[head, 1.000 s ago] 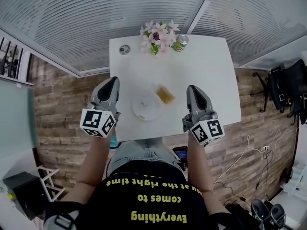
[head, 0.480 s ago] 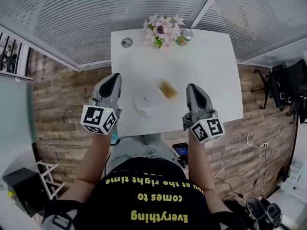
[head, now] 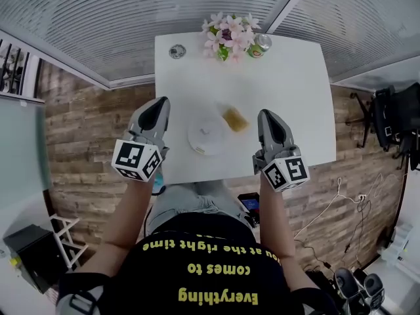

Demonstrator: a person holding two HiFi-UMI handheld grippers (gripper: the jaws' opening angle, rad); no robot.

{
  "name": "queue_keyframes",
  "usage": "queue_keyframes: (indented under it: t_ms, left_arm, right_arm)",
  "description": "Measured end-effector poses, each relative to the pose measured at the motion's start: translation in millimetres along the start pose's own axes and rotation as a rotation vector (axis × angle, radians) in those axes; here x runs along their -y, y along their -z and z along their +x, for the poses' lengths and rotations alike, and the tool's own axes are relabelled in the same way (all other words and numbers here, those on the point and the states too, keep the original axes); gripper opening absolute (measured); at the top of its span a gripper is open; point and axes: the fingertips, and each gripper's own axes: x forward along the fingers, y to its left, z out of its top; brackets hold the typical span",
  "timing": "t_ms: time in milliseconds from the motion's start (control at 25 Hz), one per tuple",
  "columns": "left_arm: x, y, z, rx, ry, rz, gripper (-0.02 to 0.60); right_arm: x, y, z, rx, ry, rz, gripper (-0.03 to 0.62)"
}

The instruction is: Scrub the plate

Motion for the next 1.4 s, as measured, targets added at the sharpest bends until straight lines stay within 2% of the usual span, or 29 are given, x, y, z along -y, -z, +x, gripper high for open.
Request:
queue_keyframes:
  t_ms: [560, 840, 1040, 1120, 1400]
  left_arm:
    - [-6, 42, 8, -0.094, 0.017, 0.0, 0.002]
    - [-4, 64, 14, -0.144, 0.043, -0.027, 0.002]
    - [-2, 84, 17, -0.202, 0.065, -0.048, 0.002]
    - [-2, 94, 19, -0.229, 0.067, -0.053, 0.002]
    - [8, 130, 22, -0.33, 0.103, -0.082, 0.002]
  right_arm:
    - [9, 53, 19, -0.123, 0.015, -0.025, 0.006]
    - [8, 88, 30, -0.239, -0.023, -0.033, 0.008]
    - [7, 112, 35, -0.321, -0.038, -0.083, 0.009]
    - [8, 123, 36, -0.356, -0.042, -0.1, 0.043]
    - [15, 151, 41, -0.427, -0.034, -0.143, 0.079]
